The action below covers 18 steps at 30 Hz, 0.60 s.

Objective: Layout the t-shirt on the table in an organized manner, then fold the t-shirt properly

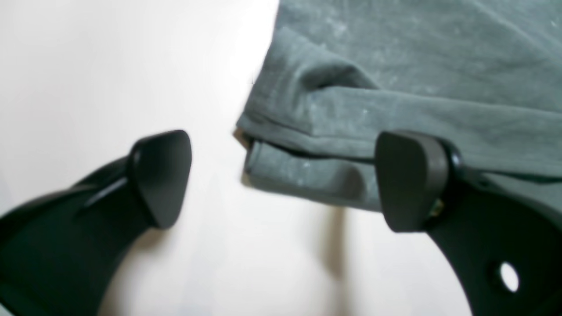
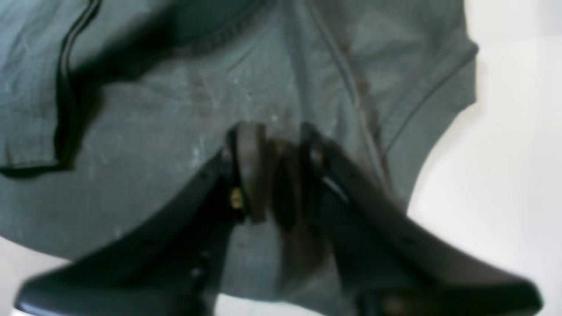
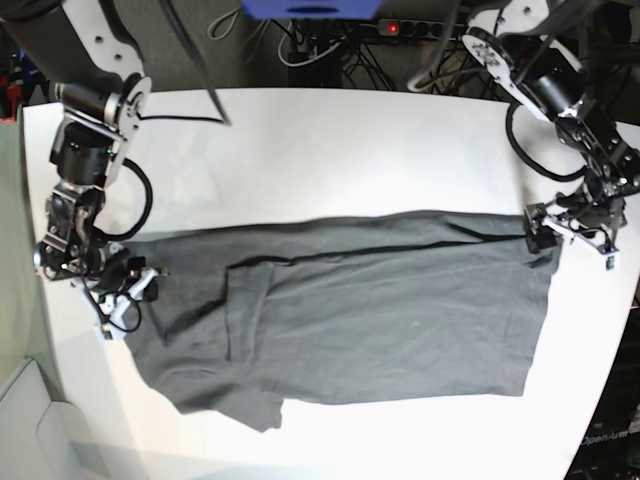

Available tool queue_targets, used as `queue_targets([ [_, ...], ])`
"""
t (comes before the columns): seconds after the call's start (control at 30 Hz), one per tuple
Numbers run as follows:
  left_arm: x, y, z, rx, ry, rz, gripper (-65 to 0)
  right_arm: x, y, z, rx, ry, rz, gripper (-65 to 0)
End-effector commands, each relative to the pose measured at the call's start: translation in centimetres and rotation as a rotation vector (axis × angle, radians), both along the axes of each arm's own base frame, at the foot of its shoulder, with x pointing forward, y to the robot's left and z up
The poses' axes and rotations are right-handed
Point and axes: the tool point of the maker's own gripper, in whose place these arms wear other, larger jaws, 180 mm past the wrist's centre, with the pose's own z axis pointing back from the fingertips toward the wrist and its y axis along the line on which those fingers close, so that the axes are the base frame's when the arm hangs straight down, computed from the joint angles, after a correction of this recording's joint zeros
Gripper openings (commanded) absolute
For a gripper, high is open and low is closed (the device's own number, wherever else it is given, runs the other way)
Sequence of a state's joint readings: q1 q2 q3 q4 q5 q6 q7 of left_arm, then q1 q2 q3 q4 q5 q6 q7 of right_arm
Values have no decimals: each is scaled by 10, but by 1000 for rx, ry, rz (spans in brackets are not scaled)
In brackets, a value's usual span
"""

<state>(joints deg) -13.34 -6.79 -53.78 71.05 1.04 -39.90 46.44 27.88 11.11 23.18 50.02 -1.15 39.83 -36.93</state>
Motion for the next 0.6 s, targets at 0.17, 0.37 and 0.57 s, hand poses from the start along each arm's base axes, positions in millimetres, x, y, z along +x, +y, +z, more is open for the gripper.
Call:
queue_targets([
  [0.17, 12, 8, 20, 23, -66, 5, 0, 16, -22, 28, -28, -76, -21, -598],
  [0.37, 12, 8, 20, 23, -68, 5, 0, 17, -29, 31, -36, -79, -31, -574],
  [0.57, 12, 8, 20, 22, -69, 5, 0, 18, -28, 32, -34, -84, -30, -412],
])
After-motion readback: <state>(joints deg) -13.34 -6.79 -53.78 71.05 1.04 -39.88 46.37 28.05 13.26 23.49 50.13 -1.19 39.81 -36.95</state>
